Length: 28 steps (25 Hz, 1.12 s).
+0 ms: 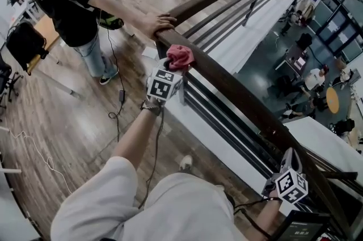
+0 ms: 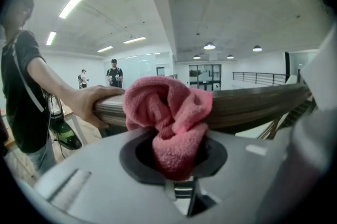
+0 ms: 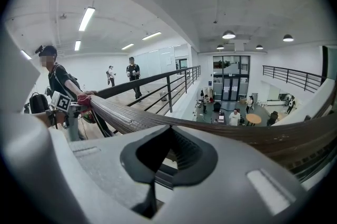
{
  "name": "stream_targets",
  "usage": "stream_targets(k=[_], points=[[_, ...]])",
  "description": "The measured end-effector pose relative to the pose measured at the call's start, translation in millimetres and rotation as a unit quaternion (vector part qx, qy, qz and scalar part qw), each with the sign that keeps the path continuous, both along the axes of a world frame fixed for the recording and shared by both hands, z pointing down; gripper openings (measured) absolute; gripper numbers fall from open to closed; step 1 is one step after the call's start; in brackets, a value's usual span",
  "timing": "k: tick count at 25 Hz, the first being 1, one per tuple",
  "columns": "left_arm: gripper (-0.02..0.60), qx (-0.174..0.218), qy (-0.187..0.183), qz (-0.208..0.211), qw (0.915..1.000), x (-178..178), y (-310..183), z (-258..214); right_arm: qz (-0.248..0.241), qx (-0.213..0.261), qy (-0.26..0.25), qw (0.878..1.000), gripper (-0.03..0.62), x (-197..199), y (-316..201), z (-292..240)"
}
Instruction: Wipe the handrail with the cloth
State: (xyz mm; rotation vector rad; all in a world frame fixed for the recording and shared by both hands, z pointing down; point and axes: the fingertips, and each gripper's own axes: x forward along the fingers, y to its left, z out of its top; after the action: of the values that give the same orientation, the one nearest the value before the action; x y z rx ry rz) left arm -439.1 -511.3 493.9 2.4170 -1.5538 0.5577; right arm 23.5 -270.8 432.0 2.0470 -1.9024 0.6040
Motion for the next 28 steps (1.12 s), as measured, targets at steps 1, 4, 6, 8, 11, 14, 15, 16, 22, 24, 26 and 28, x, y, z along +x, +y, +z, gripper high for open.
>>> stream_targets(k=[1, 4, 6, 8, 11, 14, 15, 16, 22, 24, 26, 28], points=[[0.090, -0.001, -0.002, -0.002, 1.0000, -3.6, -2.1, -0.9, -0.002, -0.001, 0.000, 1.000, 0.002, -0.5, -0.8, -0.7], [0.089, 0.005, -0.010, -0.010, 0.9999, -13.5, -8.8, 0.7, -0.006, -0.003, 0.000, 1.000, 0.002, -3.2, -2.0, 1.7], [0.089, 0.016, -0.019, -0.020, 0.9995, -24.4, -12.6, -0.7, -0.010, -0.004, 0.002, 1.000, 0.002, -6.4, -1.5, 2.6], [0.089, 0.021, -0.025, -0.035, 0.9989, -37.7, -15.9, -0.6, -0.012, -0.005, 0.003, 1.000, 0.002, -9.1, -0.5, 3.1], [0.089, 0.033, -0.030, -0.057, 0.9974, -55.6, -25.7, -2.7, -0.013, -0.007, 0.005, 1.000, 0.002, -8.6, -1.9, 4.1], [0.089, 0.039, -0.033, -0.071, 0.9961, -66.7, -31.7, -9.5, -0.012, -0.008, 0.005, 1.000, 0.002, -5.9, -3.1, 6.6], [0.089, 0.040, -0.035, -0.073, 0.9959, -68.9, -32.6, -12.4, -0.011, -0.008, 0.005, 1.000, 0.002, -5.6, -3.1, 7.0], [0.089, 0.044, -0.036, -0.075, 0.9956, -71.3, -34.1, -16.2, -0.012, -0.009, 0.004, 1.000, 0.002, -5.7, -3.3, 6.6], [0.089, 0.084, -0.037, -0.057, 0.9941, -67.5, -55.2, -44.8, -0.014, -0.007, 0.000, 1.000, 0.002, -7.9, -6.6, 3.7], [0.089, 0.072, -0.041, -0.035, 0.9960, -55.7, -59.4, -47.0, -0.012, -0.005, 0.000, 1.000, 0.002, -9.1, -5.0, 4.6], [0.089, 0.060, -0.033, -0.030, 0.9972, -53.1, -66.5, -47.5, -0.008, -0.004, 0.000, 1.000, 0.002, -8.9, -3.1, 4.5], [0.089, 0.055, -0.018, -0.036, 0.9977, -56.5, -73.7, -47.1, -0.002, -0.004, 0.000, 1.000, 0.002, -5.3, -0.7, 3.7]])
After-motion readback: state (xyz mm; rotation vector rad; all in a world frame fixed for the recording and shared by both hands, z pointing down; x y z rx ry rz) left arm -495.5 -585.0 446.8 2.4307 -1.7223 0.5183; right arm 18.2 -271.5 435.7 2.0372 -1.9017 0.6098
